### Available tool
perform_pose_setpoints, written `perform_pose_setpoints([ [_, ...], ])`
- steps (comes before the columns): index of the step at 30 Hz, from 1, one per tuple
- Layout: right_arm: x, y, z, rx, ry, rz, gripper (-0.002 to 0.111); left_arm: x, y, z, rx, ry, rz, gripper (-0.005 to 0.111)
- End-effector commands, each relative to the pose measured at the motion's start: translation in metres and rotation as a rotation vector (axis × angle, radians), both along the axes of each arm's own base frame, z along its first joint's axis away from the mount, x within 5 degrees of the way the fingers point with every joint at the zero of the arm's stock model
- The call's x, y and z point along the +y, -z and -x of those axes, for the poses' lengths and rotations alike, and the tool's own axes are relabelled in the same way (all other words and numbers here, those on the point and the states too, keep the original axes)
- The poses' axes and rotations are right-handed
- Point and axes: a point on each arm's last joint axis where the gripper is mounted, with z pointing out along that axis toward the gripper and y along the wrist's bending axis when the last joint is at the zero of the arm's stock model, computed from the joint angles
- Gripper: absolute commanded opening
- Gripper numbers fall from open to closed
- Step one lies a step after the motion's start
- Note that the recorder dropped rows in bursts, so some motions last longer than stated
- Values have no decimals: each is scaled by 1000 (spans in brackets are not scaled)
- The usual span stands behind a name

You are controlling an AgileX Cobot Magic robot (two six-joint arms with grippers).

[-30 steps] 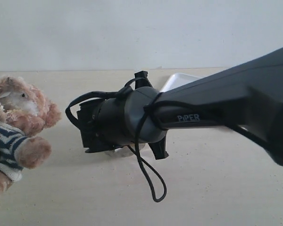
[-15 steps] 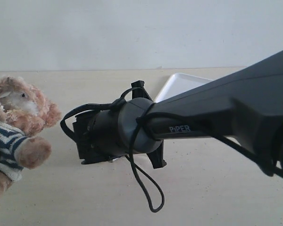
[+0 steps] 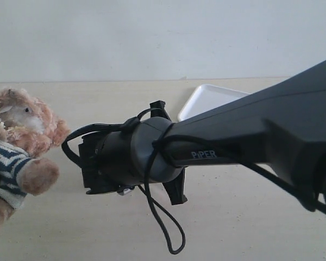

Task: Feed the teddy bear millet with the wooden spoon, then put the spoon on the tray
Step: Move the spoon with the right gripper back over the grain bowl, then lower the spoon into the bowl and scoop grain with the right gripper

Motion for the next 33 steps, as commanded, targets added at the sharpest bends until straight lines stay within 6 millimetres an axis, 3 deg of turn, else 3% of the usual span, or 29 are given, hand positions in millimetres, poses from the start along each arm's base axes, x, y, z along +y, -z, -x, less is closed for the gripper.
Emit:
perform_pose_setpoints([
  [1, 1, 1, 4, 30, 20, -14, 3, -1, -5, 0, -21, -9, 11, 7],
  [13, 15, -14, 1, 56, 73, -137, 3, -1, -5, 0, -21, -9, 11, 7],
  [33, 5, -10, -2, 179, 205, -217, 3, -1, -5, 0, -20, -8, 12, 7],
])
